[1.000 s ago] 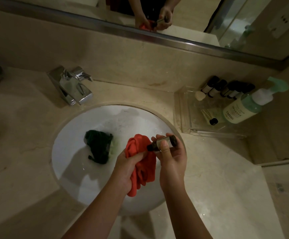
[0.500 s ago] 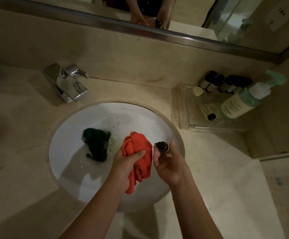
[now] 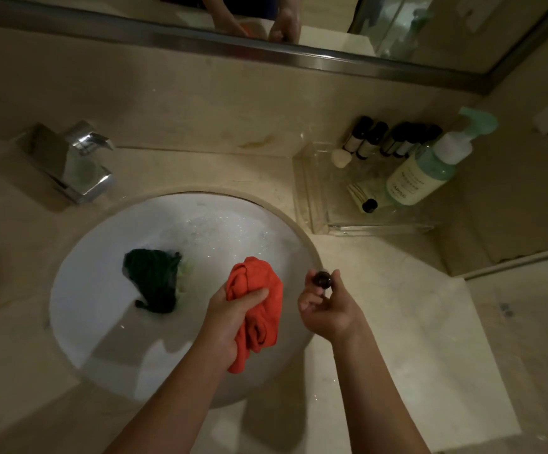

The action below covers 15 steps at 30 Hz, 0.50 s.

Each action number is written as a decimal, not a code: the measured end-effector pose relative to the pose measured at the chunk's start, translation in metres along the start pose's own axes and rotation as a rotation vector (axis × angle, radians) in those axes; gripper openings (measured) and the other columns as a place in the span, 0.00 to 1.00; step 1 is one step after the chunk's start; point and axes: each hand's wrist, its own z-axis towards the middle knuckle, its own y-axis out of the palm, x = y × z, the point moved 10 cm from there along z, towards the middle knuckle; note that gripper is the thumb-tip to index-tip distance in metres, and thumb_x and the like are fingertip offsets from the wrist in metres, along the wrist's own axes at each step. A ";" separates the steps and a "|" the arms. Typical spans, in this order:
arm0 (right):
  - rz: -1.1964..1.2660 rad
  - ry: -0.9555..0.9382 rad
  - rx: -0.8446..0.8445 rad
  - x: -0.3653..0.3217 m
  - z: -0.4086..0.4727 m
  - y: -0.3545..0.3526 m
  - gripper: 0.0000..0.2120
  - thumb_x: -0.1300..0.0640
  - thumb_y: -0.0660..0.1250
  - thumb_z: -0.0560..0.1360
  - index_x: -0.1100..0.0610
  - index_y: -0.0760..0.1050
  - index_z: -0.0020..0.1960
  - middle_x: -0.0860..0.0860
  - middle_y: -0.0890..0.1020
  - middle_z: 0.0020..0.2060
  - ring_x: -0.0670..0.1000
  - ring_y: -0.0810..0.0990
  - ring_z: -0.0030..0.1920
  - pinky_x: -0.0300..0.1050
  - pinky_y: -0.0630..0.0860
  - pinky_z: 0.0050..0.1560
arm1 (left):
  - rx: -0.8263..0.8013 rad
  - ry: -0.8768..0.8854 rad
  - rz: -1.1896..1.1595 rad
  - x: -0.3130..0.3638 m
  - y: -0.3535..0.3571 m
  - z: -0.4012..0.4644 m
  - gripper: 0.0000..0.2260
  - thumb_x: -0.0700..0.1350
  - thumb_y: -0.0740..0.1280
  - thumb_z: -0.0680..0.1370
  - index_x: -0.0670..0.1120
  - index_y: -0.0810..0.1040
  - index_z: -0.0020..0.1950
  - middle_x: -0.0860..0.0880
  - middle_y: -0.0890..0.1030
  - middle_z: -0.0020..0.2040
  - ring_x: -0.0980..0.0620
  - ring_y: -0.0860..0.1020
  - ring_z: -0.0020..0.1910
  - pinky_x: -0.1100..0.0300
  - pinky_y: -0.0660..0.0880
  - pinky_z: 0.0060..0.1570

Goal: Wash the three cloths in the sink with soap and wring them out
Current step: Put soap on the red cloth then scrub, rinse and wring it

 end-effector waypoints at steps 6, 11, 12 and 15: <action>0.344 0.027 -0.061 -0.032 0.003 0.000 0.19 0.49 0.67 0.76 0.67 0.74 0.43 0.60 0.80 0.28 0.50 0.71 0.18 0.33 0.65 0.17 | -0.002 -0.029 0.000 -0.011 0.006 0.001 0.10 0.32 0.70 0.72 0.39 0.80 0.53 0.39 0.82 0.41 0.49 0.81 0.30 0.63 0.76 0.28; 0.526 0.070 -0.101 -0.044 0.006 0.003 0.15 0.56 0.71 0.74 0.69 0.76 0.43 0.62 0.80 0.28 0.51 0.73 0.19 0.37 0.69 0.17 | -0.008 -0.037 -0.095 -0.014 0.009 0.001 0.13 0.41 0.73 0.71 0.43 0.81 0.55 0.41 0.85 0.48 0.46 0.84 0.45 0.60 0.79 0.38; 0.540 0.072 -0.099 -0.045 0.006 0.004 0.14 0.56 0.71 0.74 0.69 0.76 0.42 0.62 0.79 0.28 0.51 0.73 0.20 0.37 0.70 0.17 | -0.006 -0.037 -0.111 -0.012 0.010 0.001 0.13 0.42 0.73 0.71 0.43 0.82 0.55 0.42 0.85 0.48 0.47 0.84 0.45 0.60 0.79 0.38; 0.553 0.048 -0.086 -0.049 0.006 0.007 0.14 0.56 0.71 0.74 0.69 0.75 0.42 0.64 0.79 0.27 0.54 0.74 0.18 0.38 0.70 0.16 | 0.005 -0.042 -0.112 -0.011 0.010 0.001 0.14 0.42 0.73 0.70 0.43 0.82 0.55 0.42 0.85 0.48 0.46 0.84 0.45 0.58 0.79 0.42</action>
